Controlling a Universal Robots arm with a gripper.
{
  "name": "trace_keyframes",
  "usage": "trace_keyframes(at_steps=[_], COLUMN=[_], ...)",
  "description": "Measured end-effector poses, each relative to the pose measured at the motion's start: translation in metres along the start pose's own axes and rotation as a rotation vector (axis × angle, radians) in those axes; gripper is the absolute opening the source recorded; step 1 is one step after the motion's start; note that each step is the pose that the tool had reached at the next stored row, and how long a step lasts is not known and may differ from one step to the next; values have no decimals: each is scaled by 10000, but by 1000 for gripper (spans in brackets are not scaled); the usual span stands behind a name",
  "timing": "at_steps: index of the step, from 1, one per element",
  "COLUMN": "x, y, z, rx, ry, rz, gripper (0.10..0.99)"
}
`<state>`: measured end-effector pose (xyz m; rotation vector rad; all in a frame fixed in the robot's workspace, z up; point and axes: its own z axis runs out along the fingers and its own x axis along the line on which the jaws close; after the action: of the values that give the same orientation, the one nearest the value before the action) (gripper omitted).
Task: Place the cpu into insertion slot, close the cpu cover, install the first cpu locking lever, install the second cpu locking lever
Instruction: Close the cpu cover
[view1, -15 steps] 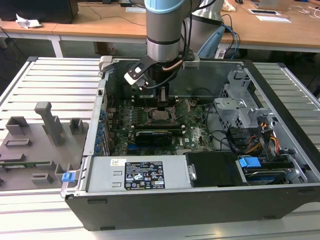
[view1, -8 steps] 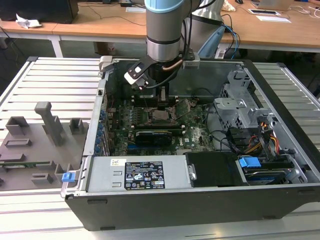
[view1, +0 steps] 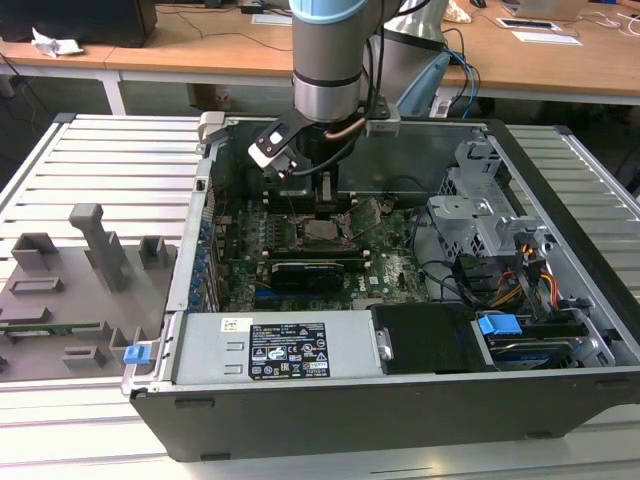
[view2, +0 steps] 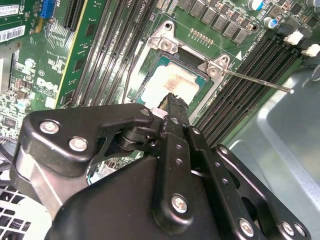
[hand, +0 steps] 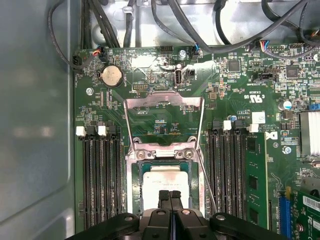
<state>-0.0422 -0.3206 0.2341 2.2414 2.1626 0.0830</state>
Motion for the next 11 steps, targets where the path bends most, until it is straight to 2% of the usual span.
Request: trace_keyframes(at_steps=[11], x=[0], y=[1], z=[-15], rx=[0], ry=[-1], rz=[9], gripper=[106])
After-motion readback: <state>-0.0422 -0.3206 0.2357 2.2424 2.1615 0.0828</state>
